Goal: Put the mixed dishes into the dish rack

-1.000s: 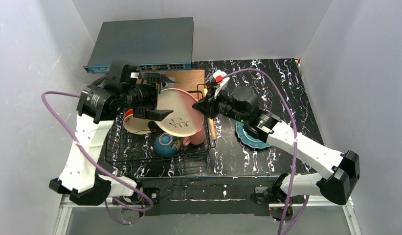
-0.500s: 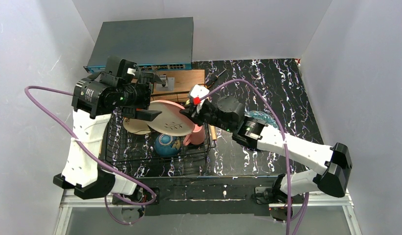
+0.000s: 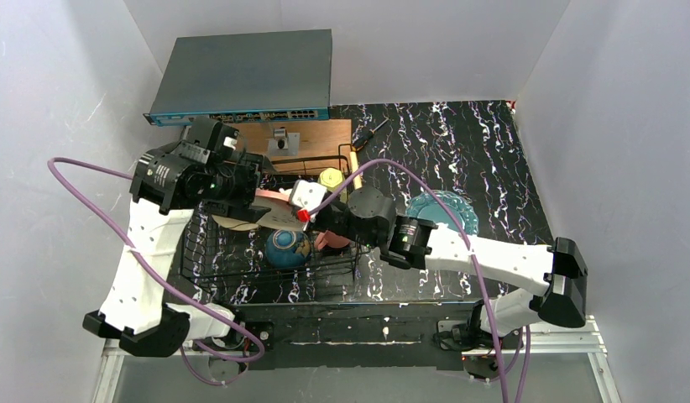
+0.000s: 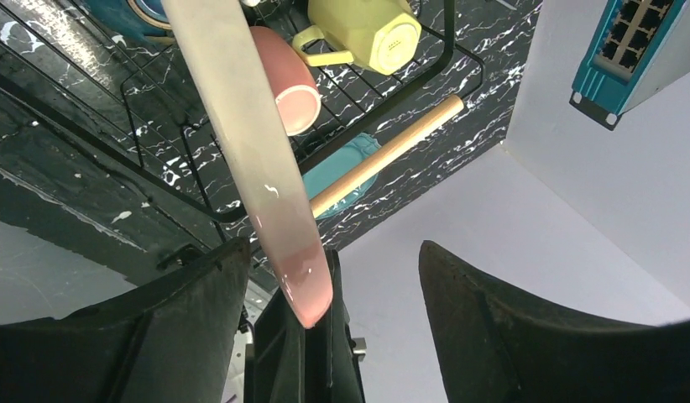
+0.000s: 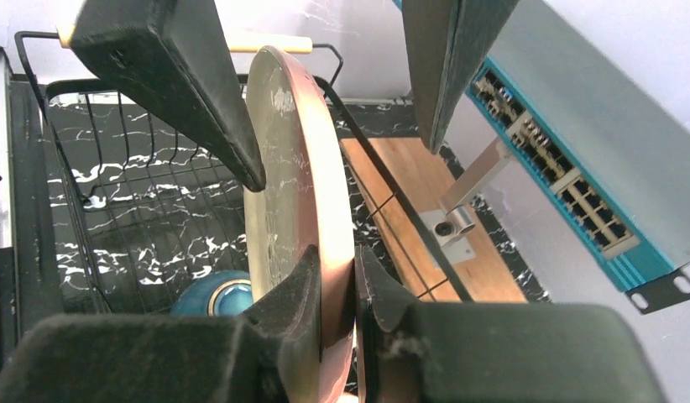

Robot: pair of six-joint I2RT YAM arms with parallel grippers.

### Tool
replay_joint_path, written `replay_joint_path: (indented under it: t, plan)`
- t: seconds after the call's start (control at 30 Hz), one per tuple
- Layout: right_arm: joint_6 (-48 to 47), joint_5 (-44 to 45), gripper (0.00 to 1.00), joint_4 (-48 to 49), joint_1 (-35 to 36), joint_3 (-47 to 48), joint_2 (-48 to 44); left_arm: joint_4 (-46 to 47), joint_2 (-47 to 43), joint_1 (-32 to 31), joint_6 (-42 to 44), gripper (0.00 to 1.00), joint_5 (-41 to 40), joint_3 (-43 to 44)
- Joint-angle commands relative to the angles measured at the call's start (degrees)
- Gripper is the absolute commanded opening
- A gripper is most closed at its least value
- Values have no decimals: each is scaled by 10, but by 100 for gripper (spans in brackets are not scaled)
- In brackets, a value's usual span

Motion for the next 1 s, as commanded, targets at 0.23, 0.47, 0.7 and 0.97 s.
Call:
replay_joint_path:
  t: [0.23, 0.47, 0.7, 0.97]
  plan:
    - [-134, 89, 1, 196, 50, 60, 9, -15, -47, 4, -2, 58, -32, -34]
    - [-202, 112, 1, 236, 70, 41, 19, 11, -99, 5, -14, 47, -35, -93]
    - [-223, 112, 1, 253, 80, 38, 23, 29, -118, 5, -15, 35, -33, -123]
    - [-229, 104, 1, 248, 82, 27, 17, 47, -127, 8, 3, 0, -46, -126]
